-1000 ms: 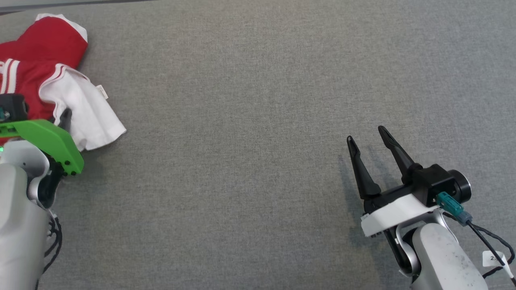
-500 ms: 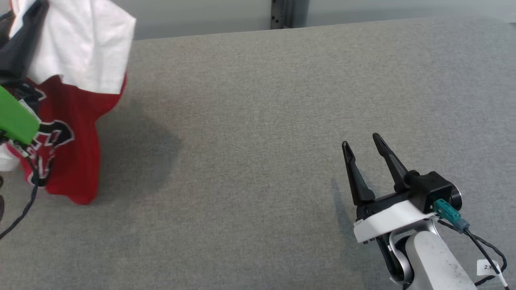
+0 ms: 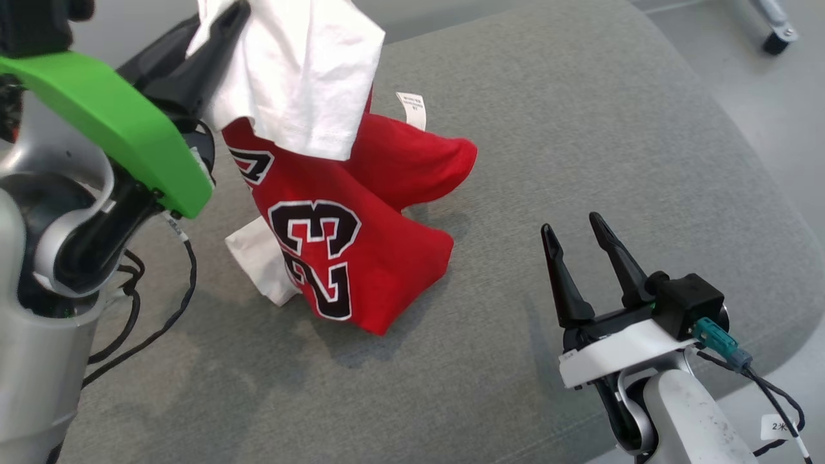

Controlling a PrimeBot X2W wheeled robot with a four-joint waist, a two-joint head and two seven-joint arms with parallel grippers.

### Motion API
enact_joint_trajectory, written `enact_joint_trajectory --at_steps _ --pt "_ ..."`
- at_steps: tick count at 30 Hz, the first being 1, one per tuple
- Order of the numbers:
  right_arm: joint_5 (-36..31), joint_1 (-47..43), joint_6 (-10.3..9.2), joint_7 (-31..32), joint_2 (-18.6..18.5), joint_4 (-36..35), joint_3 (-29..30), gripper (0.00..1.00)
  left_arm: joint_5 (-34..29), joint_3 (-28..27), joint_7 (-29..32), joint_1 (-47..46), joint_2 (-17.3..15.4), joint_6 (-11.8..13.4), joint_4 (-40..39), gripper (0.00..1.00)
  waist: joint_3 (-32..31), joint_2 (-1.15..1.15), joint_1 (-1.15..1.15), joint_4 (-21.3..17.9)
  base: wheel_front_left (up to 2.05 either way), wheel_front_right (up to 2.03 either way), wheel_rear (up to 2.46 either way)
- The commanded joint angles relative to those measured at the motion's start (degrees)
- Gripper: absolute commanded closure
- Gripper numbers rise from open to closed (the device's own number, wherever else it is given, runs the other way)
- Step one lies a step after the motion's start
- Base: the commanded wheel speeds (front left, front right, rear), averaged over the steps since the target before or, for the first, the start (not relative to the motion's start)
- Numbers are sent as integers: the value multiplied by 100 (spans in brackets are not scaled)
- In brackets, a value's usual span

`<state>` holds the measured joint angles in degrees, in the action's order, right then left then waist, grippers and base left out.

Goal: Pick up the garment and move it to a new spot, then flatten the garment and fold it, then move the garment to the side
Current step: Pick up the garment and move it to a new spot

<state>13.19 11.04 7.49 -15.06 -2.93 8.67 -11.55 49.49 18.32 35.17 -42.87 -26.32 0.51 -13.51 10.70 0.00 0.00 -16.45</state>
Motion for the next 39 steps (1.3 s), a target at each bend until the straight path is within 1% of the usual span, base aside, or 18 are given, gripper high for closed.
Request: enact_joint_trajectory --at_steps 1,5,7,9,10,14,15,16,17,19,21,23,25,28,33,34,36,39 --pt "66 -11 0 -18 2 -24 -20 0 -185 16 -210 146 43 13 372 100 124 0 0 -1002 0 0 0" --pt "192 -100 0 -18 4 6 -47 0 -417 181 -890 586 329 -41 1693 100 254 0 0 -1355 0 0 0" --pt "224 -147 0 -18 4 28 -73 0 -653 244 -1373 761 391 -105 2397 100 308 0 0 -1464 0 0 0" --pt "234 -166 0 -18 8 60 -112 0 -949 432 -1862 938 401 -262 3123 100 349 0 0 -1510 0 0 0" --pt "233 -179 0 -18 7 73 -134 0 -951 436 -2074 1036 488 -255 3494 100 361 0 0 -1516 0 0 0" --pt "154 -243 0 -18 4 123 -159 0 -1149 623 -2773 1022 699 -498 4455 100 362 0 0 -1389 0 0 0" --pt "119 -258 0 -18 4 125 -100 0 -1184 687 -2913 986 801 -544 4618 95 341 0 0 -1290 0 0 0" --pt "87 -258 0 -18 3 138 -84 0 -1279 749 -3061 940 837 -572 4729 53 312 0 0 -1205 0 0 0" --pt "33 -274 0 -18 5 152 -32 0 -1360 844 -3209 877 885 -607 4822 0 268 0 0 -1097 0 0 0" --pt "-78 -295 0 -18 3 158 68 0 -1569 945 -3682 796 972 -598 4845 0 146 0 0 -877 0 0 0" --pt "-216 -382 0 -18 -6 140 214 0 -1812 1076 -4128 857 1052 -480 4757 0 -38 0 0 -618 0 0 0" --pt "-332 -477 0 -18 -14 107 345 0 -1888 1101 -4422 1045 1158 -390 4571 0 -244 0 0 -364 0 0 0" --pt "-442 -560 0 -18 -93 43 486 0 -1931 1082 -4659 1325 1146 -264 4297 0 -504 0 0 -119 0 0 0" --pt "-536 -768 0 -18 -235 -73 677 0 -1982 1015 -4876 1961 1054 -40 3730 0 -876 0 0 224 0 0 0" --pt "-715 -973 0 -18 -442 -291 887 0 -1961 632 -5027 3232 847 385 2946 0 -1122 0 0 695 0 0 0" --pt "-779 -1006 0 -18 -481 -293 882 0 -1999 555 -5042 3472 811 433 2834 0 -1151 0 0 765 0 0 0" --pt "-893 -1047 0 -18 -521 -298 881 0 -2048 258 -5040 3914 893 510 2522 0 -1203 0 0 885 0 0 0" --pt "-989 -1130 0 -18 -537 -248 918 0 -2287 -201 -5035 4590 1015 460 2207 0 -1269 0 0 1044 0 0 0"
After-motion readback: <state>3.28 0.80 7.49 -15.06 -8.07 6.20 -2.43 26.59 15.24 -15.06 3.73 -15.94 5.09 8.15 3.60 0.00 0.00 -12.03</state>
